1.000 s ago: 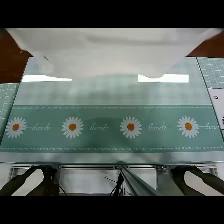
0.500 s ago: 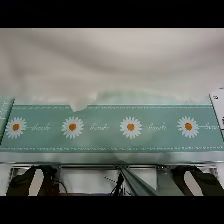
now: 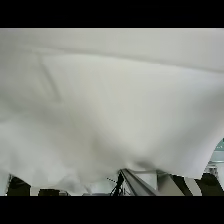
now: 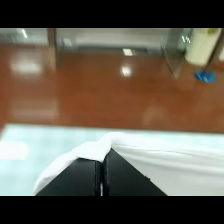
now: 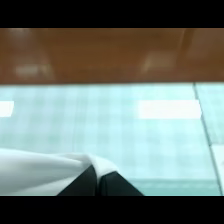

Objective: Fold the shirts.

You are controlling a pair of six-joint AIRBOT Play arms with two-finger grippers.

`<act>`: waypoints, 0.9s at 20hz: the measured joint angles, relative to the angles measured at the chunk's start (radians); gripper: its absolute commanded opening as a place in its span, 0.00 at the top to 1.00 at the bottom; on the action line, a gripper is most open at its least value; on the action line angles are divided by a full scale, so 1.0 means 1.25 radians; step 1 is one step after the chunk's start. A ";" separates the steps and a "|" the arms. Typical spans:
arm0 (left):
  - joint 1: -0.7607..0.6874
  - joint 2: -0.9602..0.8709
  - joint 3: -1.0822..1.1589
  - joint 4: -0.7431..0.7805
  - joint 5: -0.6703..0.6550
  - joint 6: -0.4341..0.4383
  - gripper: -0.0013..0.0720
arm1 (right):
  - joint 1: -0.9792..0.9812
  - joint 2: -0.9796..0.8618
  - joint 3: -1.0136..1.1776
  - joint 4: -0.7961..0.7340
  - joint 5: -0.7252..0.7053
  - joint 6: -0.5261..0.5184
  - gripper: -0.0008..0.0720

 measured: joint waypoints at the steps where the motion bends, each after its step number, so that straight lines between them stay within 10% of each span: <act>1: 0.000 -0.017 -0.052 -0.032 -0.001 0.013 0.96 | 0.000 -0.009 -0.061 0.009 -0.022 -0.007 0.96; 9: -0.086 -0.368 -0.267 -0.160 0.145 0.095 0.96 | 0.000 -0.310 -0.329 0.218 -0.326 -0.115 0.96; 18: -0.179 -0.825 -0.012 -0.191 0.236 0.002 0.96 | 0.013 -0.847 -0.038 0.368 -0.423 -0.092 0.96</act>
